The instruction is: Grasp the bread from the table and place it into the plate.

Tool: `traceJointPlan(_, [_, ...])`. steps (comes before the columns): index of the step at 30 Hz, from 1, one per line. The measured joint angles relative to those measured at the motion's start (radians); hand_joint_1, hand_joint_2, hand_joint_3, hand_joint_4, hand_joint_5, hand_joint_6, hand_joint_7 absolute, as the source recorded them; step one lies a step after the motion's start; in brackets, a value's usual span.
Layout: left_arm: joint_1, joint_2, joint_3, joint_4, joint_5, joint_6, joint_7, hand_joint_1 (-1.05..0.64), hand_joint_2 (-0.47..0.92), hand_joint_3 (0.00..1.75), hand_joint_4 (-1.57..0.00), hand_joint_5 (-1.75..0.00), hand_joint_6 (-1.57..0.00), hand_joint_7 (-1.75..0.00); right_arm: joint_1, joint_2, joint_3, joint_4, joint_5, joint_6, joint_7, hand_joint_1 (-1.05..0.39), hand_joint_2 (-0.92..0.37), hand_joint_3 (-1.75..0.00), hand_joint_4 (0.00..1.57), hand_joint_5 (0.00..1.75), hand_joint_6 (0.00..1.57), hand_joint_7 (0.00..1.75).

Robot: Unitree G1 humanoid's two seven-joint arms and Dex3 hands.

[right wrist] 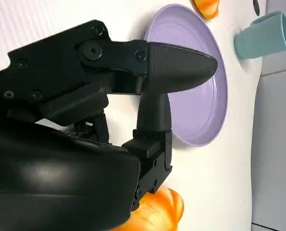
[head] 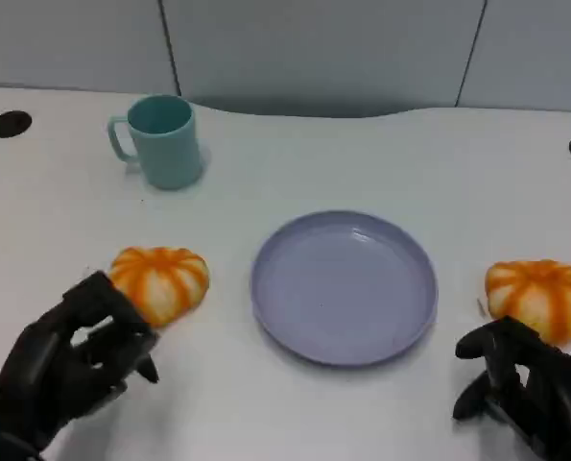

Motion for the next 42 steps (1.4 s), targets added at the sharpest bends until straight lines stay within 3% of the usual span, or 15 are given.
traceJointPlan(3, [-0.010, 0.020, -0.021, -0.001, 0.242, -0.184, 0.157, -0.48, 0.92, 0.17, -0.64, -1.75, -0.52, -1.58, -0.004, 0.007, 0.001, 0.005, 0.000, -0.003, 0.000, -0.32, -0.92, -0.61, 0.55, 1.75, 0.37, 1.70])
traceJointPlan(7, [-0.058, 0.089, -0.044, -0.001, 0.578, -0.276, 0.394, -0.49, 0.92, 0.17, -0.64, -1.75, -0.52, -1.58, -0.008, 0.023, 0.004, 0.013, -0.001, -0.007, 0.000, -0.32, -0.92, -0.60, 0.55, 1.75, 0.38, 1.69])
traceJointPlan(8, [-0.074, 0.115, -0.054, -0.001, 0.667, -0.306, 0.470, -0.50, 0.92, 0.14, -0.62, -1.64, -0.55, -1.38, -0.009, 0.025, 0.004, 0.018, -0.001, -0.012, -0.001, -0.32, -0.92, -0.60, 0.55, 1.75, 0.38, 1.69])
traceJointPlan(9, [-0.090, 0.146, -0.070, -0.005, 0.746, -0.323, 0.529, -0.55, 0.92, 0.10, -0.52, -1.22, -0.57, -0.84, -0.009, 0.025, 0.003, 0.020, -0.002, -0.016, -0.001, -0.32, -0.92, -0.60, 0.54, 1.75, 0.38, 1.69])
traceJointPlan(10, [-0.116, 0.187, -0.093, -0.017, 0.829, -0.311, 0.548, -0.57, 0.92, 0.08, -0.49, -0.97, -0.62, -0.52, -0.009, 0.025, 0.003, 0.020, -0.002, -0.016, -0.002, -0.32, -0.92, -0.61, 0.54, 1.75, 0.38, 1.69])
traceJointPlan(12, [-0.198, 0.294, -0.160, -0.043, 0.997, -0.225, 0.517, -0.58, 0.92, 0.06, -0.49, -0.74, -0.69, -0.21, -0.012, 0.028, 0.005, 0.021, -0.002, -0.017, 0.000, -0.31, -0.92, -0.61, 0.54, 1.75, 0.38, 1.69])
traceJointPlan(13, [-0.233, 0.339, -0.182, -0.052, 1.041, -0.186, 0.500, -0.62, 0.88, 0.03, -0.24, -0.47, -0.49, -0.09, -0.014, 0.028, 0.006, 0.021, -0.001, -0.018, 0.003, -0.33, -0.92, -0.60, 0.56, 1.75, 0.38, 1.69])
traceJointPlan(14, [-0.266, 0.366, -0.202, -0.052, 1.064, -0.155, 0.493, -0.63, 0.86, 0.01, -0.18, -0.33, -0.42, -0.05, -0.012, 0.028, 0.005, 0.022, -0.001, -0.019, 0.003, -0.33, -0.92, -0.60, 0.57, 1.75, 0.38, 1.69])
traceJointPlan(17, [-0.349, 0.397, -0.285, 0.000, 1.113, -0.068, 0.476, -0.67, 0.85, 0.00, -0.09, -0.16, -0.32, 0.00, -0.013, 0.028, 0.003, 0.023, -0.001, -0.020, 0.001, -0.34, -0.92, -0.59, 0.58, 1.75, 0.39, 1.69])
traceJointPlan(19, [-0.366, 0.401, -0.333, 0.037, 1.117, -0.036, 0.467, -0.78, 0.89, 0.02, -0.02, -0.04, -0.18, 0.00, -0.011, 0.028, 0.002, 0.022, -0.001, -0.020, 0.001, -0.34, -0.92, -0.59, 0.57, 1.75, 0.39, 1.69])
traceJointPlan(22, [-0.424, 0.405, -0.415, 0.132, 1.130, 0.017, 0.413, -0.84, 0.92, 0.02, 0.00, 0.00, -0.08, 0.00, -0.012, 0.028, 0.003, 0.020, -0.002, -0.019, -0.001, -0.33, -0.92, -0.59, 0.58, 1.75, 0.39, 1.69])
traceJointPlan(31, [-0.595, 0.404, -0.559, 0.345, 1.094, 0.059, 0.331, -0.88, 0.92, 0.01, 0.00, 0.00, -0.04, 0.00, -0.007, 0.027, 0.004, 0.017, -0.004, -0.020, -0.004, -0.32, -0.92, -0.59, 0.55, 1.75, 0.39, 1.68])
traceJointPlan(36, [-0.720, 0.323, -0.629, 0.586, 1.051, 0.115, 0.261, -0.87, 0.90, 0.00, 0.00, 0.00, -0.03, 0.00, 0.013, 0.026, 0.006, -0.007, -0.005, -0.019, -0.004, -0.33, -0.92, -0.60, 0.52, 1.75, 0.39, 1.67])
traceJointPlan(42, [-0.819, 0.241, -0.686, 0.794, 1.024, 0.143, 0.281, -0.84, 0.87, 0.00, -0.05, -0.03, -0.09, -0.02, 0.025, 0.026, 0.008, -0.025, -0.006, -0.014, -0.006, -0.32, -0.92, -0.60, 0.51, 1.75, 0.39, 1.65])
